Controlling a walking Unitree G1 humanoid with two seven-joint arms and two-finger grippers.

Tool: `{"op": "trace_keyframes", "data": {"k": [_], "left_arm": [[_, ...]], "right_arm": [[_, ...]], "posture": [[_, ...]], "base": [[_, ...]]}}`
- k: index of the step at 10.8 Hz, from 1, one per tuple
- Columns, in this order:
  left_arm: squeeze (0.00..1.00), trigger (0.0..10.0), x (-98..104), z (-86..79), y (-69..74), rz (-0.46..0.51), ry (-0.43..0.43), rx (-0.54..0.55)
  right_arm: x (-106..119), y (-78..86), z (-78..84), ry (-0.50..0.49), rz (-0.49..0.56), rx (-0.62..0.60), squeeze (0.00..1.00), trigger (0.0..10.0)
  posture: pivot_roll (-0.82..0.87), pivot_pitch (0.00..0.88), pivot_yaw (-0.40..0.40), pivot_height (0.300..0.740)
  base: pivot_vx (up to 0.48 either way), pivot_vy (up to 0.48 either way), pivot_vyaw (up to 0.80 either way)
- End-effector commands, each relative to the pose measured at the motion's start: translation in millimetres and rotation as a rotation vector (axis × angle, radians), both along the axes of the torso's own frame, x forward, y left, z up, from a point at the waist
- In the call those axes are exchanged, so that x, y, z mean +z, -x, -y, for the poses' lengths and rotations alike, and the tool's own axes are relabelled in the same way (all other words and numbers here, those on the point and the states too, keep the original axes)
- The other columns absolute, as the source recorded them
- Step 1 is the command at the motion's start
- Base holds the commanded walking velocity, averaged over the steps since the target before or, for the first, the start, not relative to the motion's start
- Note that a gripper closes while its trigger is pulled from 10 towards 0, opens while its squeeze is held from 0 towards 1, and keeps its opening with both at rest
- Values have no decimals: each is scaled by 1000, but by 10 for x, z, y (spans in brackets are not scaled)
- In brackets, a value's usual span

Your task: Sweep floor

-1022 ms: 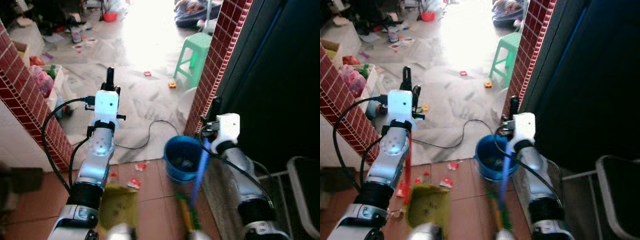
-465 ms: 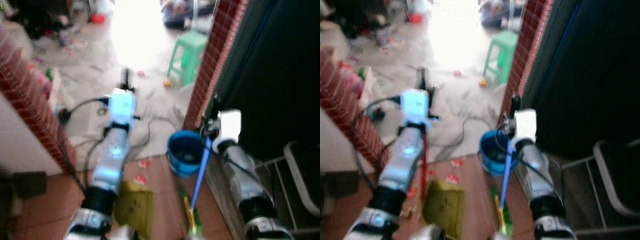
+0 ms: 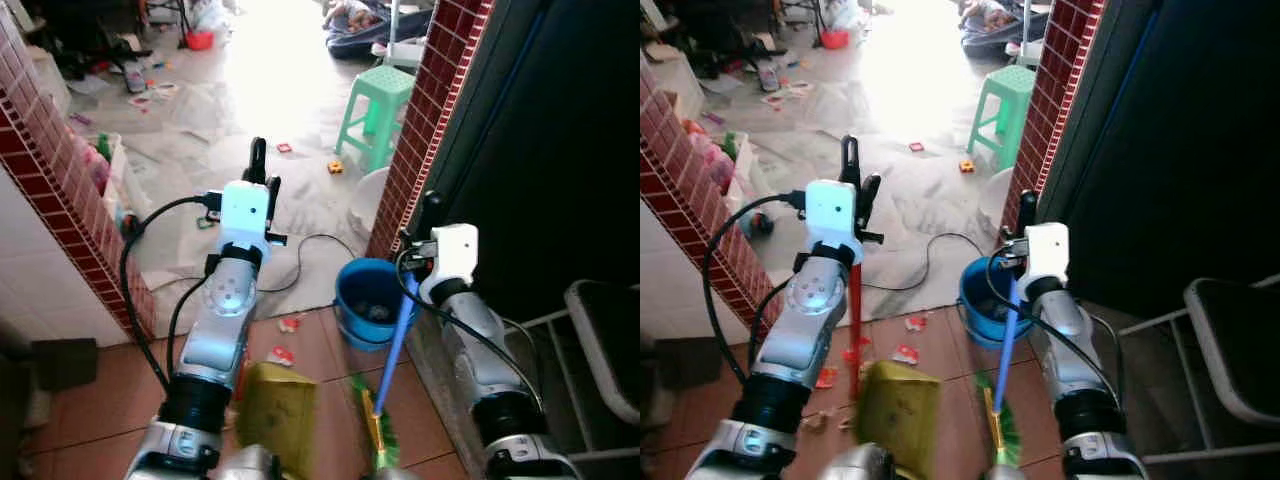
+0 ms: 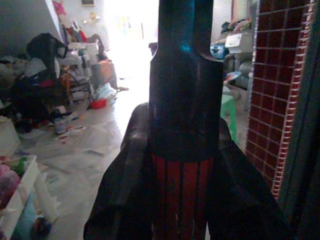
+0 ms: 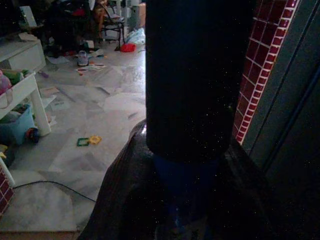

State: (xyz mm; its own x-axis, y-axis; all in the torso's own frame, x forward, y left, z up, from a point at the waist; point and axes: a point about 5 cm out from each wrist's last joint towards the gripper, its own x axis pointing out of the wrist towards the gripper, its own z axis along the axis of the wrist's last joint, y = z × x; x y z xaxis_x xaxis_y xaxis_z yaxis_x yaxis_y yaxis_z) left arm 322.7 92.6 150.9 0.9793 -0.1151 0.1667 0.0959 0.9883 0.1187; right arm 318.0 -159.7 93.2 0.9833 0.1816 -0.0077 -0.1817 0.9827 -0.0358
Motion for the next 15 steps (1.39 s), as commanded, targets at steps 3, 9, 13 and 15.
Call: {"op": "trace_keyframes", "data": {"k": [3,9,13,15], "left_arm": [[0,10000,114,24,5,40,-11,-14],[0,10000,61,116,81,41,-74,-43],[0,10000,214,169,99,93,-48,-82],[0,10000,251,172,121,77,-12,-79]], "right_arm": [[54,-16,21,-8,29,-16,0,10000],[57,-16,7,-18,33,-16,0,10000],[52,1,38,-18,37,-19,0,10000],[61,-4,27,-12,47,-11,0,10000]], "posture": [[23,16,1,740],[25,26,-8,740],[27,25,-11,740],[27,25,-11,740]], "base": [[0,0,150],[0,320,80],[0,360,0],[0,0,288]]}}
